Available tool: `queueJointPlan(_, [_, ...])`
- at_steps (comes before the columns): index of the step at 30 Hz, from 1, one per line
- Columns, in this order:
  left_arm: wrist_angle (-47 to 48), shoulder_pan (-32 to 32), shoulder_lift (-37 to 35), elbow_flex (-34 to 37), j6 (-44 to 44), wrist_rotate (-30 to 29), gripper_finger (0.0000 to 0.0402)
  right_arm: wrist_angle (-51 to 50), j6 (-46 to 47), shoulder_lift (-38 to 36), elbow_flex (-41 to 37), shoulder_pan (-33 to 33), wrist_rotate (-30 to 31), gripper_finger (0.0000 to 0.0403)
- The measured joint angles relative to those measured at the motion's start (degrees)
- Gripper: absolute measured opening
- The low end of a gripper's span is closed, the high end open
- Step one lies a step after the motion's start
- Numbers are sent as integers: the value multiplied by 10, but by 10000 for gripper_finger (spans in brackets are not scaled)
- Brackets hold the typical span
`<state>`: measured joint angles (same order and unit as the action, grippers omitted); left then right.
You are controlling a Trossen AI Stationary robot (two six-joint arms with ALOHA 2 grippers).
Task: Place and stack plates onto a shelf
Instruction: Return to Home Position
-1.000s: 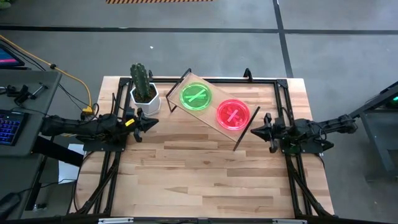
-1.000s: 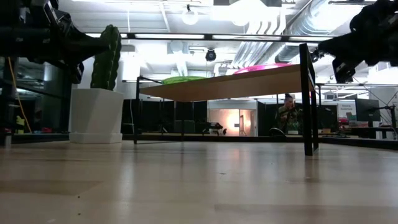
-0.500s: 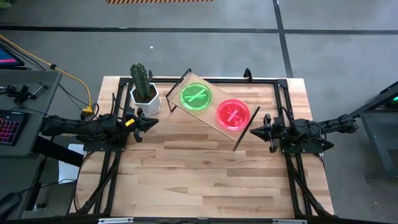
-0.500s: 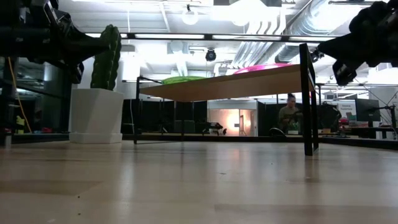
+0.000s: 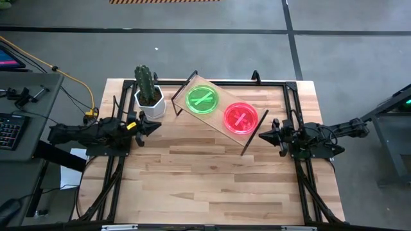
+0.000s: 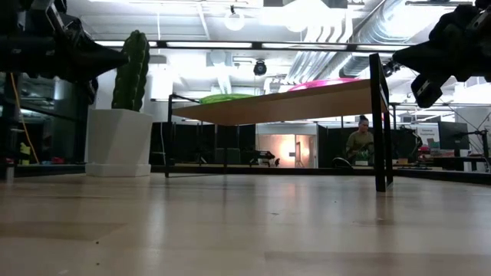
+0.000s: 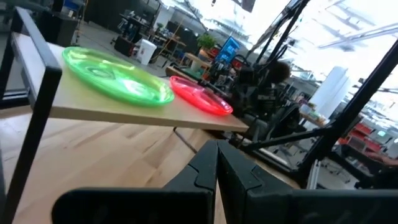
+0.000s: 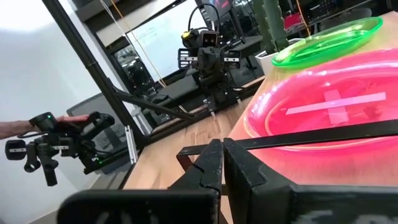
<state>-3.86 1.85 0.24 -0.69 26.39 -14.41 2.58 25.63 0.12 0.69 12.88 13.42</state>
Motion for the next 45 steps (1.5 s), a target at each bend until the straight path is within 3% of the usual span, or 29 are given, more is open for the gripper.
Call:
queueJointPlan(22, [12, 30, 0, 0, -8, 3, 1, 0, -1, 3, 0, 0, -1, 0])
queueJointPlan(25, [13, 31, -1, 0, -75, 10, 1, 0, -1, 3, 0, 0, -1, 0])
queueJointPlan(31, [33, 31, -1, 0, -252, 124, 1, 0, -1, 3, 0, 0, -1, 0])
queueJointPlan(34, [35, 31, -1, 0, -282, 138, 1, 0, -1, 3, 0, 0, -1, 0])
queueJointPlan(45, [35, 32, 2, 0, -205, 137, 1, 0, -1, 3, 0, 0, -1, 0])
